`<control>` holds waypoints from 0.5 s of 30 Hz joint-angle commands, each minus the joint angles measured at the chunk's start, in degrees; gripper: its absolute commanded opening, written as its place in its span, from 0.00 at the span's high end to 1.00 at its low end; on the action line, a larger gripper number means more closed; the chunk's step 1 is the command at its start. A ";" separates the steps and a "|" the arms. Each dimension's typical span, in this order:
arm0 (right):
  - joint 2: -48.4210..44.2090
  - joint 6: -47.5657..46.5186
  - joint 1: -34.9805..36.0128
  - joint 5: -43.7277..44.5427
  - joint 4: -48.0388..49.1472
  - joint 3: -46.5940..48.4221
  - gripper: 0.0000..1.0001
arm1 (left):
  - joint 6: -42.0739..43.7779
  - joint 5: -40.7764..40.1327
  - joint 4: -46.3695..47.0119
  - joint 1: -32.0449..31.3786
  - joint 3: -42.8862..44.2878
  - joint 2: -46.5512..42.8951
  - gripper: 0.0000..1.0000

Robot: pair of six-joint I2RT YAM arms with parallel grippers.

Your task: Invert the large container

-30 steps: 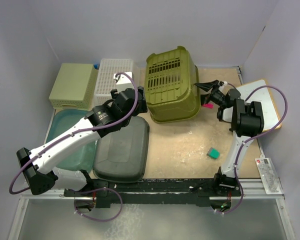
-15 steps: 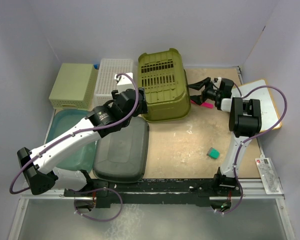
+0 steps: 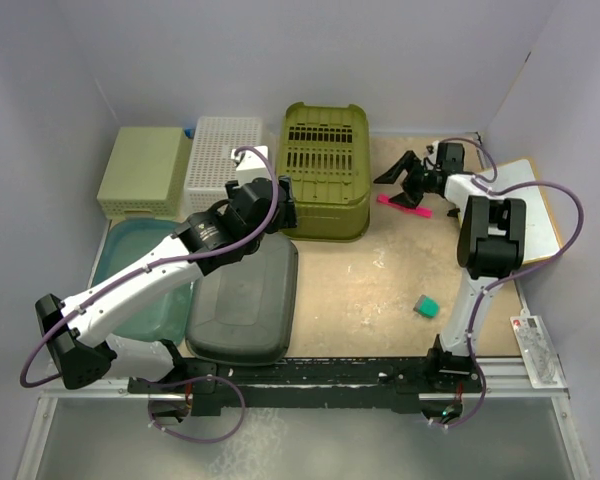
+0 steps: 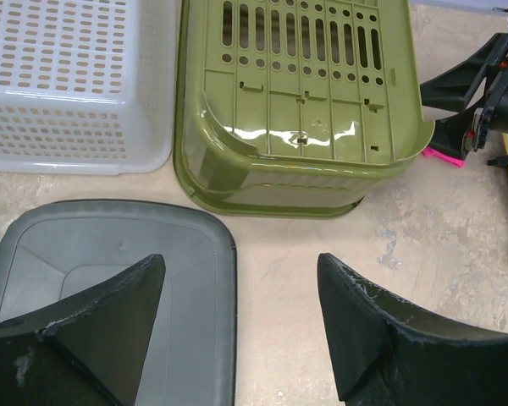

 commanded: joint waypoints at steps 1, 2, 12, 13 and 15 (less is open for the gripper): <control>-4.82 -10.16 0.33 6.93 -11.54 2.63 0.17 | -0.64 0.95 3.08 0.25 -0.56 0.25 0.30; -5.33 -10.21 0.36 7.46 -11.28 2.39 0.17 | -0.64 1.08 3.20 0.26 -0.59 0.28 0.30; -23.33 -12.04 1.02 13.35 -11.01 1.12 0.17 | -0.26 -1.45 1.69 0.26 0.63 -0.60 0.26; -26.25 -12.77 1.53 14.25 -10.05 0.47 0.17 | -0.14 -2.27 1.27 0.43 0.95 -0.65 0.25; -32.76 -16.40 3.30 16.69 -9.33 -0.29 0.17 | -0.17 -3.48 0.62 0.96 1.52 -0.43 0.18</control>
